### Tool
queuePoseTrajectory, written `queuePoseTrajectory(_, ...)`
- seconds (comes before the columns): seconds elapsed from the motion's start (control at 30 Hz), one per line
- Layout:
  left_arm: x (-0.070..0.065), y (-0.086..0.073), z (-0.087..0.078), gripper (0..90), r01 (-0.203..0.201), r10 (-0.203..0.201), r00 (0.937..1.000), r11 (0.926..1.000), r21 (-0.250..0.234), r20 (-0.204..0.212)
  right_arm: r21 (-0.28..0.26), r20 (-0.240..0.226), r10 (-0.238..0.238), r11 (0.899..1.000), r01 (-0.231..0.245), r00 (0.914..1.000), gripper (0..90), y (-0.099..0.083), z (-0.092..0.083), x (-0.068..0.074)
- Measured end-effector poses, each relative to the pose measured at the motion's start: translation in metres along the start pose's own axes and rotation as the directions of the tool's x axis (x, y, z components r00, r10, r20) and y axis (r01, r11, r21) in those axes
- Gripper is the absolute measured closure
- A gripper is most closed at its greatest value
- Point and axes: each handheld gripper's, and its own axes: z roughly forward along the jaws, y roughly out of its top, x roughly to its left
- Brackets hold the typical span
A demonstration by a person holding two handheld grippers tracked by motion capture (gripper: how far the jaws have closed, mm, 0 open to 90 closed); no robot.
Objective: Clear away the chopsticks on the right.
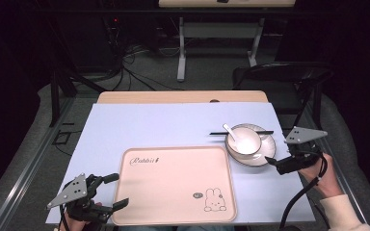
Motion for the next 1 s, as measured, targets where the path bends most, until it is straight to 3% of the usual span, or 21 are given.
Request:
queuePoseTrajectory(0.27,0.000,0.000,-0.001,15.4,-0.003,0.003,1.0000,1.0000,0.005,0.002,0.063,-0.048,-0.055,0.996,0.058,0.9973,0.0,0.023,0.006,-0.022)
queuePoseTrajectory(0.47,0.000,0.000,-0.002,15.4,-0.005,0.005,1.0000,1.0000,0.002,-0.006,0.101,-0.054,-0.079,0.991,0.084,0.9954,0.0,0.036,0.016,-0.041)
queuePoseTrajectory(0.63,-0.001,-0.001,-0.003,15.4,0.005,-0.007,0.9976,0.9998,-0.021,-0.069,0.136,-0.058,-0.082,0.987,0.089,0.9949,1.7,0.040,0.030,-0.054)
queuePoseTrajectory(0.8,-0.002,-0.001,-0.002,15.4,0.016,-0.019,0.9947,0.9993,-0.034,-0.101,0.187,-0.074,-0.093,0.977,0.105,0.9929,5.7,0.041,0.045,-0.064)
queuePoseTrajectory(0.87,-0.002,-0.001,-0.002,15.4,0.017,-0.019,0.9953,0.9996,-0.022,-0.095,0.202,-0.078,-0.108,0.972,0.121,0.9911,8.2,0.042,0.051,-0.068)
queuePoseTrajectory(0.93,-0.002,-0.001,-0.002,15.4,0.019,-0.021,0.9948,0.9996,-0.022,-0.100,0.231,-0.063,-0.135,0.962,0.146,0.9889,13.1,0.043,0.058,-0.070)
queuePoseTrajectory(1.0,-0.002,-0.001,-0.002,15.4,0.023,-0.026,0.9935,0.9994,-0.024,-0.111,0.262,-0.079,-0.136,0.953,0.152,0.9875,16.6,0.044,0.064,-0.074)
